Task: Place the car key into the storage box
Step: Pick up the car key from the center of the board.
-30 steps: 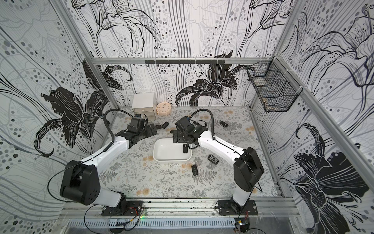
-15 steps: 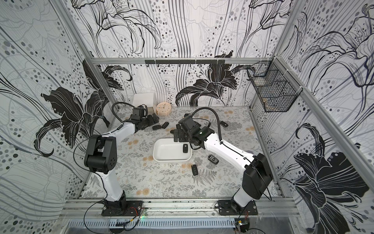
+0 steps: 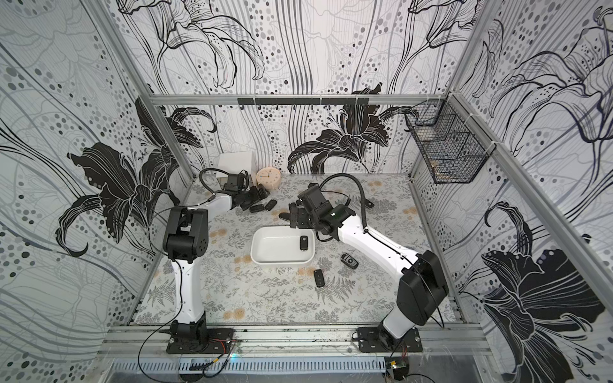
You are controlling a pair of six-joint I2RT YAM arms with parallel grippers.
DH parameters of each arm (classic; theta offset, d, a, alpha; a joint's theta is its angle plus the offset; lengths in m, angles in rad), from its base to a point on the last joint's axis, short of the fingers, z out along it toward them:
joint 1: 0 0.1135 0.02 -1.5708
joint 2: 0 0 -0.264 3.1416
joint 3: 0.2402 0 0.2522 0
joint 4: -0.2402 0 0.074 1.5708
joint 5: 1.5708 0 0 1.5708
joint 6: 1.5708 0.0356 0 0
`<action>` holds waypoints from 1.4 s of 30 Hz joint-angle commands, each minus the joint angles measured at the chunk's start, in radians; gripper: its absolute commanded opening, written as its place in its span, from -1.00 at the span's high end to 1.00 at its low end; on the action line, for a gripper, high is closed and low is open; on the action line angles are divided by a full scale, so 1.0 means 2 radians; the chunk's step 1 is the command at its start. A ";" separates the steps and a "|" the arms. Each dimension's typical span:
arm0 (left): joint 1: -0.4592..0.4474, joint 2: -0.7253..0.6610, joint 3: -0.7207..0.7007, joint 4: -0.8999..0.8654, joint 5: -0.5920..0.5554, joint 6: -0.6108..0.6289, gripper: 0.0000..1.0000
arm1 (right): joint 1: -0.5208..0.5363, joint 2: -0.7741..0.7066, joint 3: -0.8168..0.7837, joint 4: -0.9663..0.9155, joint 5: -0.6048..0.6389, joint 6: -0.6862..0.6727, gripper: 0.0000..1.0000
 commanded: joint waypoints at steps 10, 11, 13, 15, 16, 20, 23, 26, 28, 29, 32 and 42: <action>0.000 -0.041 -0.068 -0.004 0.003 0.026 -0.83 | -0.008 0.034 0.033 -0.023 -0.015 -0.006 -1.00; 0.000 -0.045 -0.072 -0.008 -0.004 0.029 -0.81 | -0.008 0.036 0.035 -0.024 -0.017 -0.006 -1.00; -0.001 -0.050 -0.074 -0.020 -0.023 0.037 -0.77 | -0.008 0.037 0.038 -0.024 -0.021 -0.006 -1.00; -0.005 -0.051 -0.069 -0.036 -0.048 0.050 -0.74 | -0.008 0.037 0.041 -0.024 -0.023 -0.007 -1.00; -0.007 -0.049 -0.065 -0.045 -0.060 0.056 -0.73 | -0.008 0.049 0.042 -0.025 -0.024 -0.008 -1.00; -0.021 -0.037 -0.036 -0.094 -0.117 0.080 -0.62 | -0.009 0.051 0.042 -0.026 -0.026 -0.007 -1.00; -0.035 -0.025 -0.017 -0.122 -0.151 0.100 -0.54 | -0.009 0.048 0.037 -0.027 -0.025 -0.005 -1.00; -0.045 -0.020 -0.009 -0.130 -0.170 0.113 -0.53 | -0.009 0.045 0.034 -0.027 -0.024 -0.003 -1.00; -0.049 -0.018 -0.005 -0.133 -0.175 0.119 -0.52 | -0.009 0.042 0.031 -0.027 -0.023 -0.002 -1.00; -0.052 -0.015 -0.002 -0.137 -0.182 0.122 -0.51 | -0.010 0.042 0.030 -0.027 -0.023 -0.002 -1.00; -0.056 -0.003 0.013 -0.155 -0.199 0.128 -0.44 | -0.010 0.043 0.029 -0.028 -0.023 0.000 -1.00; -0.058 0.008 0.024 -0.171 -0.221 0.132 -0.21 | -0.009 0.042 0.022 -0.028 -0.021 0.004 -1.00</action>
